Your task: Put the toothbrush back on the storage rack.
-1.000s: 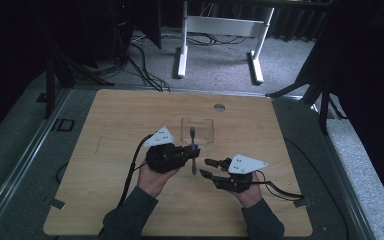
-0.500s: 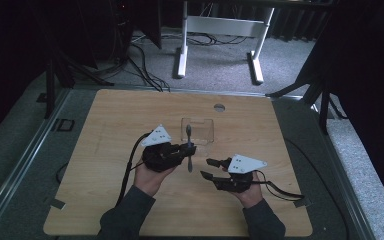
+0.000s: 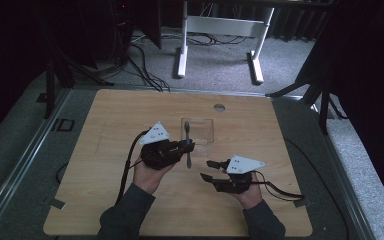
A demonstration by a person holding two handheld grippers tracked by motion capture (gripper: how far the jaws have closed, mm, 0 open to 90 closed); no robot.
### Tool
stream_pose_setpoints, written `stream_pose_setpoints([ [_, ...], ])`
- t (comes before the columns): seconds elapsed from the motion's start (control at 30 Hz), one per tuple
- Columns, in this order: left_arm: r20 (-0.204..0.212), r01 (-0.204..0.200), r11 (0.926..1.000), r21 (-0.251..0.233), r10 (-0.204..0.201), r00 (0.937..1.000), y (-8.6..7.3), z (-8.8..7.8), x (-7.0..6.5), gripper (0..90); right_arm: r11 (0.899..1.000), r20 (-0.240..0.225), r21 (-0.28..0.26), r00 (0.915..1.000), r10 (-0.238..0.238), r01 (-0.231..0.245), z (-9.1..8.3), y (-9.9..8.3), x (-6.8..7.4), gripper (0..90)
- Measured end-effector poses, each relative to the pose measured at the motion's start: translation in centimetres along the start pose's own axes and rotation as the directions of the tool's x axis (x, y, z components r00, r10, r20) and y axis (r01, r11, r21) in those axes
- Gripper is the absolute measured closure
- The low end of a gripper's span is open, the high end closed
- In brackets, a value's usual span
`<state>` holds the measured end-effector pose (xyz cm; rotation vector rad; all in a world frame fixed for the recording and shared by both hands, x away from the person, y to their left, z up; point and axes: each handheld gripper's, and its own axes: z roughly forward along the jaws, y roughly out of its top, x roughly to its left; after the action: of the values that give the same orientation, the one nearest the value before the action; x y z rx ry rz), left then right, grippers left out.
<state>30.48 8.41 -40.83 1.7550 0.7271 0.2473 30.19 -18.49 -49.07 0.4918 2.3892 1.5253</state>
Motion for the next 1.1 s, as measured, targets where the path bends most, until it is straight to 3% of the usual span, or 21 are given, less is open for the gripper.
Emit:
stream_pose_setpoints([
  [0.77,-0.065,-0.046,0.9987,-0.021,0.044,0.9969,1.4,-0.2,1.1,80.2,1.000,-0.014,0.028,0.9998,0.011,-0.010,0.2,-0.9,0.1,49.7],
  [1.1,-0.074,-0.057,0.9978,-0.034,0.055,0.9958,1.8,0.3,1.6,80.2,0.999,-0.014,0.032,0.9999,0.009,-0.008,0.1,-1.0,0.0,49.9],
])
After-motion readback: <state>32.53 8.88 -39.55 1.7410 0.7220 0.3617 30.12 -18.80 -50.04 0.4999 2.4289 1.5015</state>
